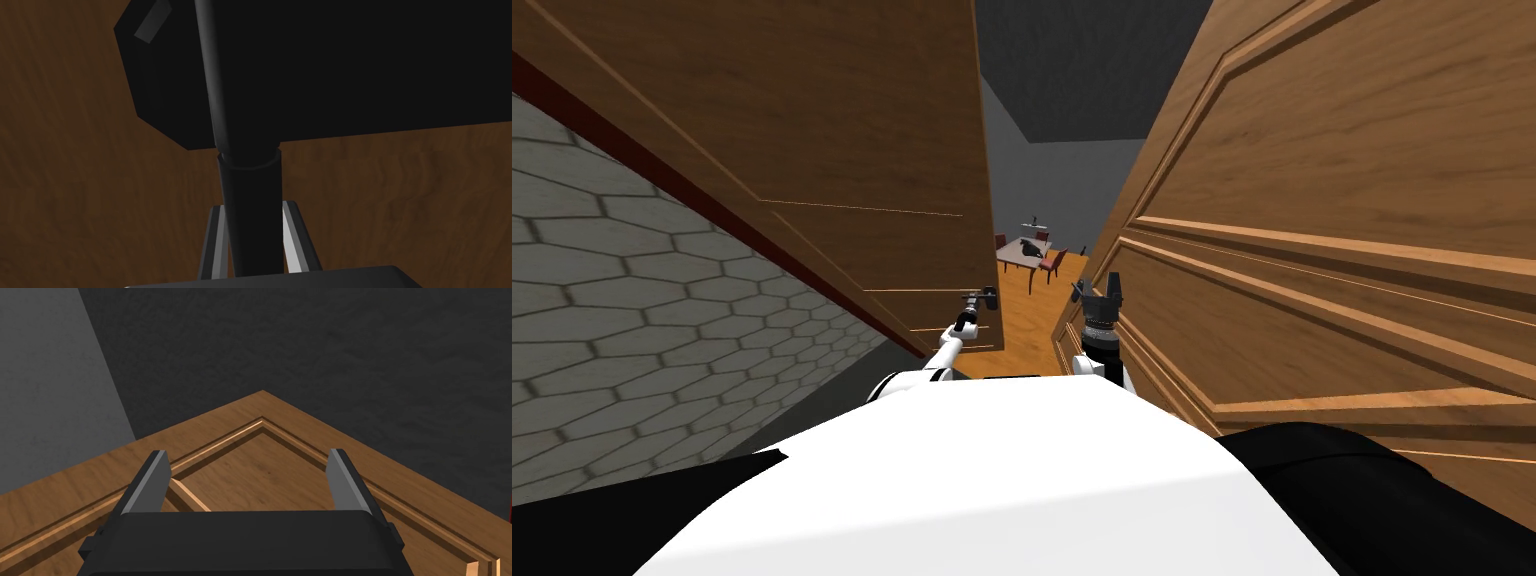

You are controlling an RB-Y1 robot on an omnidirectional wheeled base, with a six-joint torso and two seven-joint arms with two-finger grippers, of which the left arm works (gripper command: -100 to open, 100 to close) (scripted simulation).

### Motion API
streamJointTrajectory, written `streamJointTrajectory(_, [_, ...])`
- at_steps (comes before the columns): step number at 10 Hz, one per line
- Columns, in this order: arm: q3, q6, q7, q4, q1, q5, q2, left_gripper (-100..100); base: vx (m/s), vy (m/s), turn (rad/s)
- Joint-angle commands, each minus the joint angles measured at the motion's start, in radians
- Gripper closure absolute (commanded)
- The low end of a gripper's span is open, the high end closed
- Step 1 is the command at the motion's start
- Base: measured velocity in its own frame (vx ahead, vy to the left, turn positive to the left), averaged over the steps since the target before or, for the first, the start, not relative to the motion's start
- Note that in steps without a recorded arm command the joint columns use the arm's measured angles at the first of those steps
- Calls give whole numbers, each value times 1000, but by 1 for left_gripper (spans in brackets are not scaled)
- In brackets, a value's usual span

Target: Push the door open

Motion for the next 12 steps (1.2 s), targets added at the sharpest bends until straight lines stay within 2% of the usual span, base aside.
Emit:
streamJointTrajectory(1, [21,-4,-7,-12,0,6,7,100,167,-147,106])
streamJointTrajectory(6, [71,-4,-30,-10,0,19,-11,100,152,-116,80])
streamJointTrajectory(7, [69,-4,-27,-9,4,18,-4,100,53,-46,52])
streamJointTrajectory(8, [92,-13,-57,1,-6,33,1,100,84,-9,31])
streamJointTrajectory(9, [98,-15,-67,4,-10,37,1,100,110,-11,25])
streamJointTrajectory(12, [139,-33,-131,28,-32,66,-5,100,116,-4,21])
